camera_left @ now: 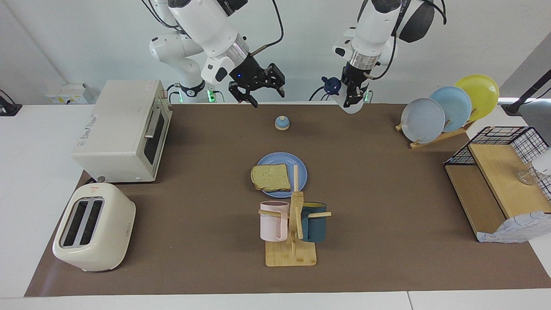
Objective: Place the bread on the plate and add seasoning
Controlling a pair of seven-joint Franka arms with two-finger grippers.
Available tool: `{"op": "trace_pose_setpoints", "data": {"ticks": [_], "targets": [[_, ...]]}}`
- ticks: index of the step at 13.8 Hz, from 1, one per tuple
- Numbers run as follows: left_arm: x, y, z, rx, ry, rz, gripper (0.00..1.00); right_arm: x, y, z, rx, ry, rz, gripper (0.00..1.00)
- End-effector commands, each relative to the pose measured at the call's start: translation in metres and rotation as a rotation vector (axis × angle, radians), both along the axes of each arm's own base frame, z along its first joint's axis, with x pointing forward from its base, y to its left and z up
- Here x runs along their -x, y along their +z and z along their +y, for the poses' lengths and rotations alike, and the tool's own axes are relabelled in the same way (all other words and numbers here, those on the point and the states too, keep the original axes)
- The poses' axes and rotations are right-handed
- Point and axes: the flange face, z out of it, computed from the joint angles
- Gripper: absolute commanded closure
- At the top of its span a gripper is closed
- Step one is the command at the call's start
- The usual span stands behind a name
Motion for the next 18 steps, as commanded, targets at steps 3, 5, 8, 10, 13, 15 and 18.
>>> {"op": "trace_pose_setpoints", "data": {"ticks": [3, 5, 8, 10, 13, 15, 18], "targets": [[0.010, 0.003, 0.006, -0.012, -0.026, -0.013, 1.00, -0.003, 0.022, 0.014, -0.081, -0.072, 0.017, 0.08], [0.010, 0.003, 0.006, -0.012, -0.026, -0.013, 1.00, 0.003, 0.025, 0.032, -0.095, -0.088, 0.015, 0.09], [0.010, 0.003, 0.006, -0.012, -0.026, -0.013, 1.00, 0.011, 0.031, 0.052, -0.122, -0.116, -0.006, 0.10], [0.010, 0.003, 0.006, -0.012, -0.024, -0.014, 1.00, 0.011, 0.030, 0.054, -0.122, -0.117, -0.007, 0.10], [0.009, 0.003, 0.007, -0.011, -0.021, -0.014, 1.00, 0.017, 0.026, 0.058, -0.109, -0.102, -0.004, 0.11], [0.010, 0.003, 0.006, -0.011, -0.015, -0.015, 1.00, 0.018, 0.027, 0.061, -0.115, -0.102, -0.015, 0.13], [0.009, 0.003, 0.007, -0.012, -0.004, -0.015, 1.00, 0.028, 0.029, 0.079, -0.129, -0.101, -0.024, 0.20]]}}
